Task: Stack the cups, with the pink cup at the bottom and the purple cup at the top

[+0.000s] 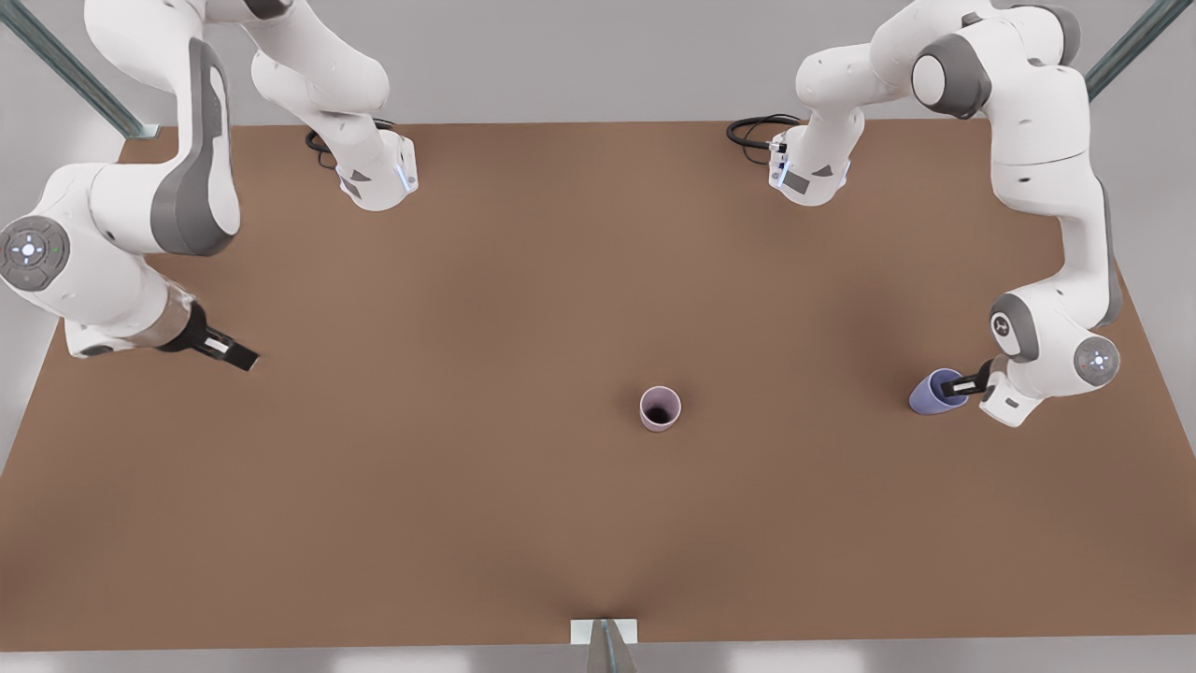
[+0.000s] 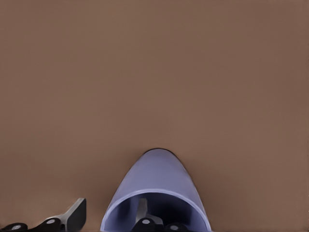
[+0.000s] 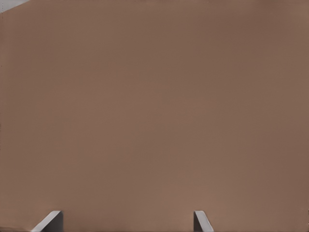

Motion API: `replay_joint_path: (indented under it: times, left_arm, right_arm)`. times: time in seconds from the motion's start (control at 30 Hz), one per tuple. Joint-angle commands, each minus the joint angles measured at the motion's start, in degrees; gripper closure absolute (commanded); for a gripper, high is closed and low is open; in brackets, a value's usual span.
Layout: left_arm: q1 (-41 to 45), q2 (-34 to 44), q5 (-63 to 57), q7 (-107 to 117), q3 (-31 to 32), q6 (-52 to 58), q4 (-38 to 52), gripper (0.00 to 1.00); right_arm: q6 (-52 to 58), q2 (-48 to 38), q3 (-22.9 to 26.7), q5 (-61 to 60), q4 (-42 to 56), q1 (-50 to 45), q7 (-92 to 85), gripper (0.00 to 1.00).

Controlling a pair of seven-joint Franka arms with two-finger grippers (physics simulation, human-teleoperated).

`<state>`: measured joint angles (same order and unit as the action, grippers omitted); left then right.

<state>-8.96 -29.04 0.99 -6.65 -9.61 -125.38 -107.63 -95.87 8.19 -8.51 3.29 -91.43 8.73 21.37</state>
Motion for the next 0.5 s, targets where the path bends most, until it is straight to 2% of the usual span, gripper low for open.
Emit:
replay_joint_path:
  times: [0.0,0.1,0.13,0.23,0.3,0.33,0.4,0.43,0.47]
  left_arm:
    - [0.0,0.13,2.88,0.14,0.03,0.31,-0.12,0.67]
    - [0.0,0.3,2.88,0.23,-0.06,0.4,-0.21,0.77]
    - [0.0,0.48,2.88,0.23,0.03,0.49,-0.21,0.79]
    - [0.0,0.48,2.79,0.14,0.56,0.49,-0.12,0.79]
    - [0.0,1.79,2.79,0.23,1.7,0.93,0.14,0.79]
    - [0.52,4.43,2.79,0.49,3.72,2.68,0.58,0.79]
    - [3.77,6.98,2.79,2.77,5.31,9.71,4.97,0.79]
    - [7.89,7.42,2.53,5.23,5.31,12.52,7.6,0.79]
    - [11.67,6.72,2.09,9.78,5.22,15.68,10.67,0.79]
  right_arm:
    - [-8.72,0.25,0.34,-0.74,-0.24,-1.26,-80.68,0.0]
    - [-10.91,1.12,-0.19,-0.21,-0.24,-1.43,-94.99,0.0]
    - [-12.58,1.56,-0.37,-0.3,-0.24,-1.52,-101.51,0.0]
    - [-12.41,1.56,-0.72,-0.39,-0.06,-1.52,-100.56,0.0]
    - [-10.4,1.56,-0.72,-0.39,1.25,-1.43,-81.19,0.0]
    - [-5.56,1.56,-0.72,-0.21,2.57,-1.52,-61.56,0.0]
    - [0.32,1.48,-0.72,-0.21,3.63,-1.52,-35.22,0.0]
    - [1.64,1.48,-0.81,-0.3,4.07,-1.52,-26.74,0.0]
    - [2.09,1.56,-0.72,-0.3,4.33,-1.43,-25.42,0.0]
